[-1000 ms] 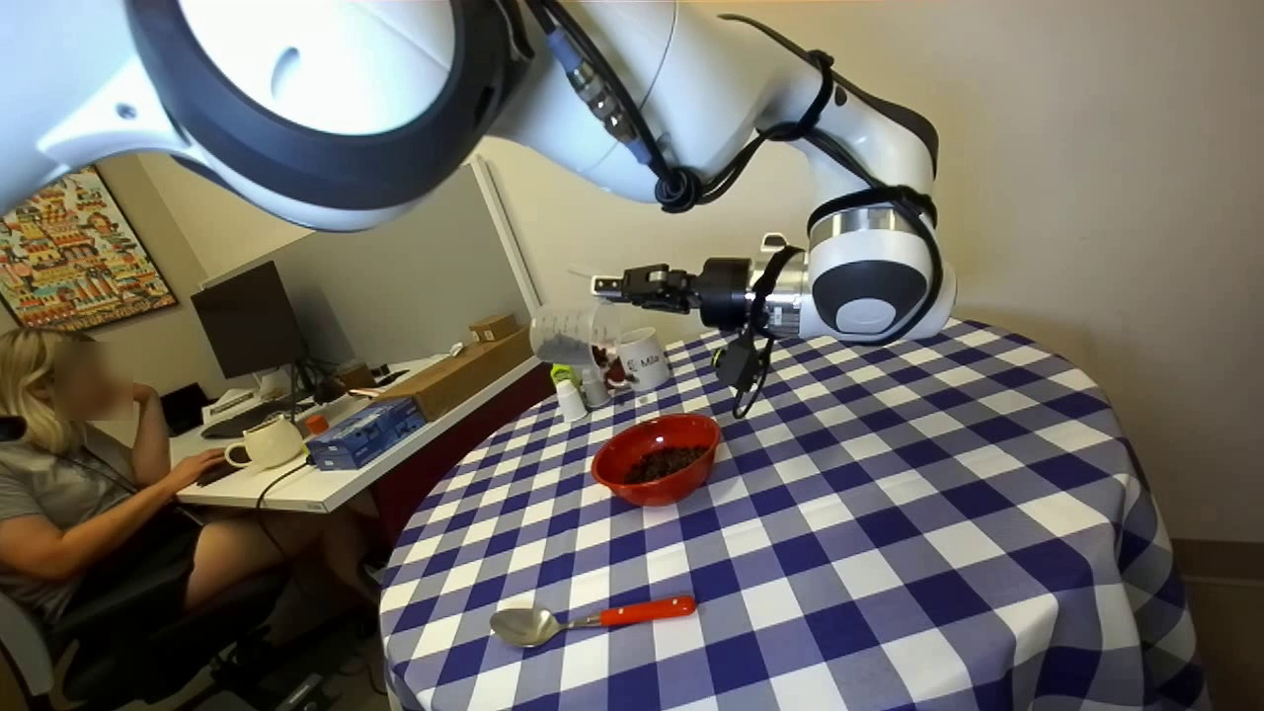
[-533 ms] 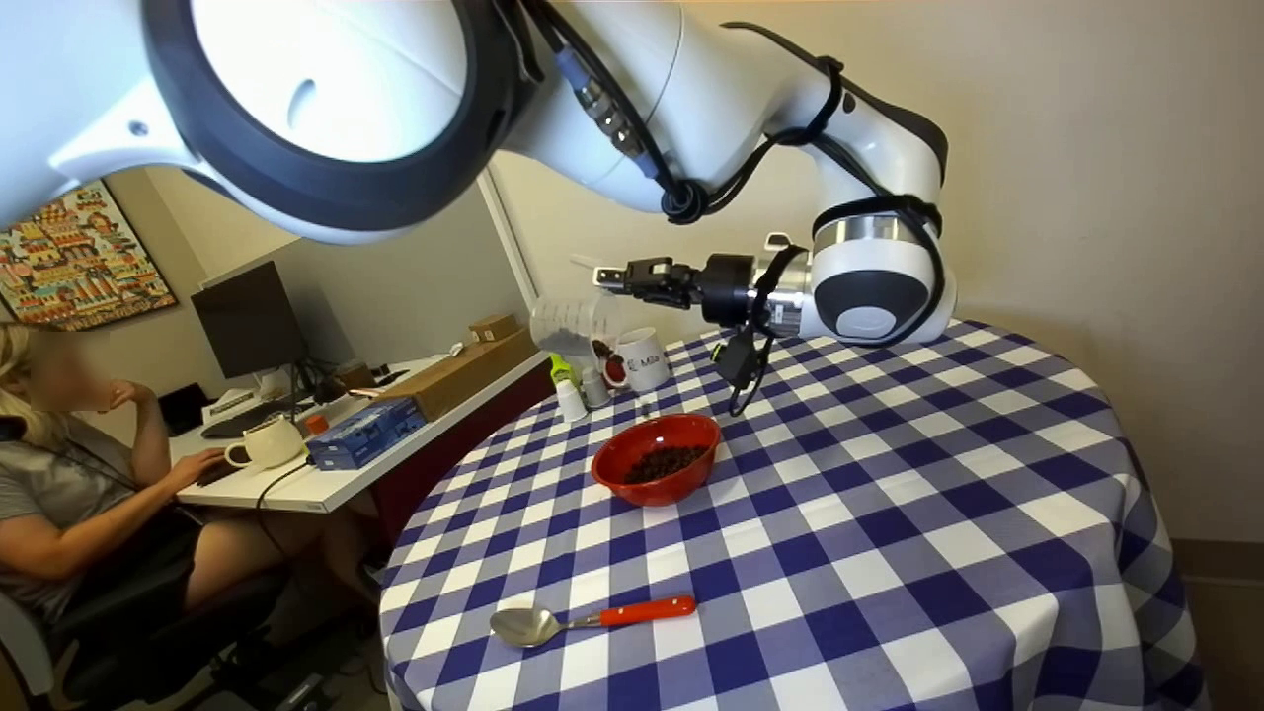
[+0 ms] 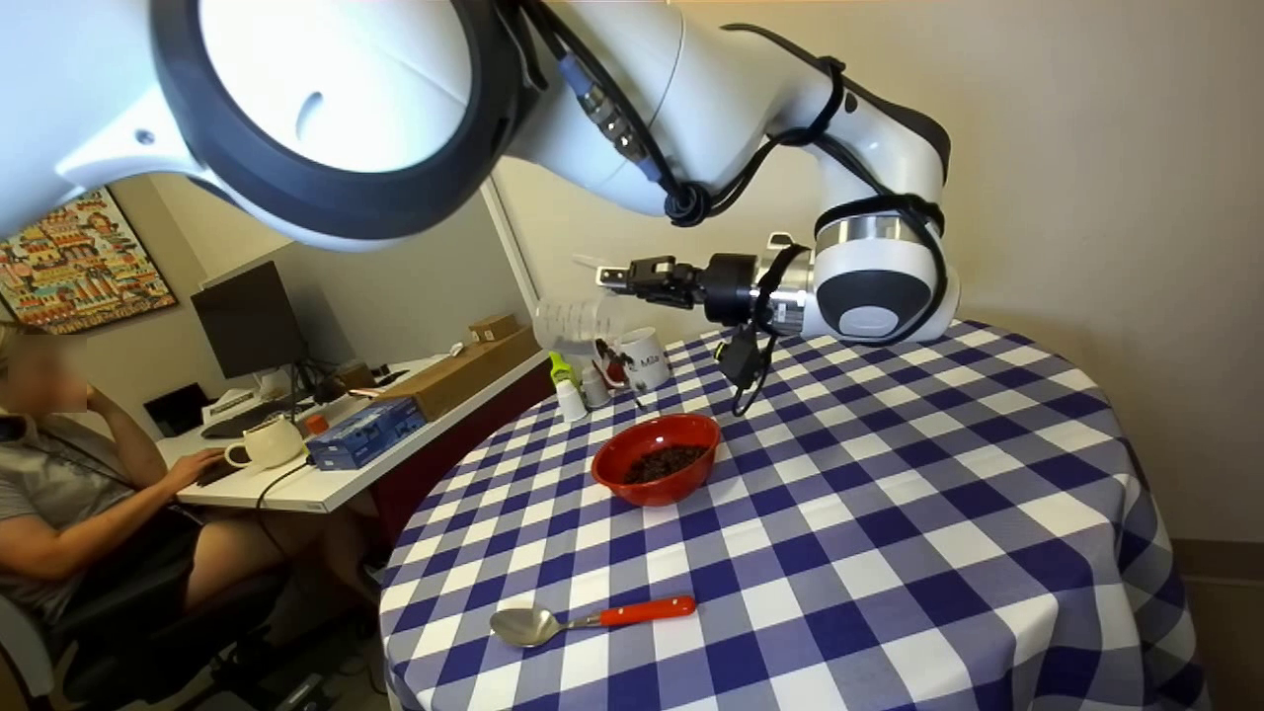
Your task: Pour the contents in the clear jug into the red bowl
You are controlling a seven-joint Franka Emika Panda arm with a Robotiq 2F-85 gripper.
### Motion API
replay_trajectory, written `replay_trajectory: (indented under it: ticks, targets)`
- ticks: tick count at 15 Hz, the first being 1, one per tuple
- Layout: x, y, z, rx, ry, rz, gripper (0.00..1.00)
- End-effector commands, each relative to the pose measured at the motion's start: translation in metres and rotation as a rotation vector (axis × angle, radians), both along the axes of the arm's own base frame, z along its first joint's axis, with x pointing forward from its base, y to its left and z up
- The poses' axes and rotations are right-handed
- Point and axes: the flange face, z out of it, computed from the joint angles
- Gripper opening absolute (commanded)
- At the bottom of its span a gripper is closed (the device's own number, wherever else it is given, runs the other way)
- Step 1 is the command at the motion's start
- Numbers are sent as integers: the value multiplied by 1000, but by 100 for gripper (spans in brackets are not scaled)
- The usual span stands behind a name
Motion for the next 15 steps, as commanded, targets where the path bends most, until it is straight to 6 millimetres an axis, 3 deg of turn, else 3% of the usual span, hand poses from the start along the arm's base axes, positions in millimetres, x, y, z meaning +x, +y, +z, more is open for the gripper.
replay_trajectory:
  ticks: [1, 9, 15]
  targets:
    - [8, 2, 8, -66, -23, 17, 8]
    - [19, 10, 17, -218, -78, 32, 8]
    - [32, 16, 18, -460, -152, 23, 8]
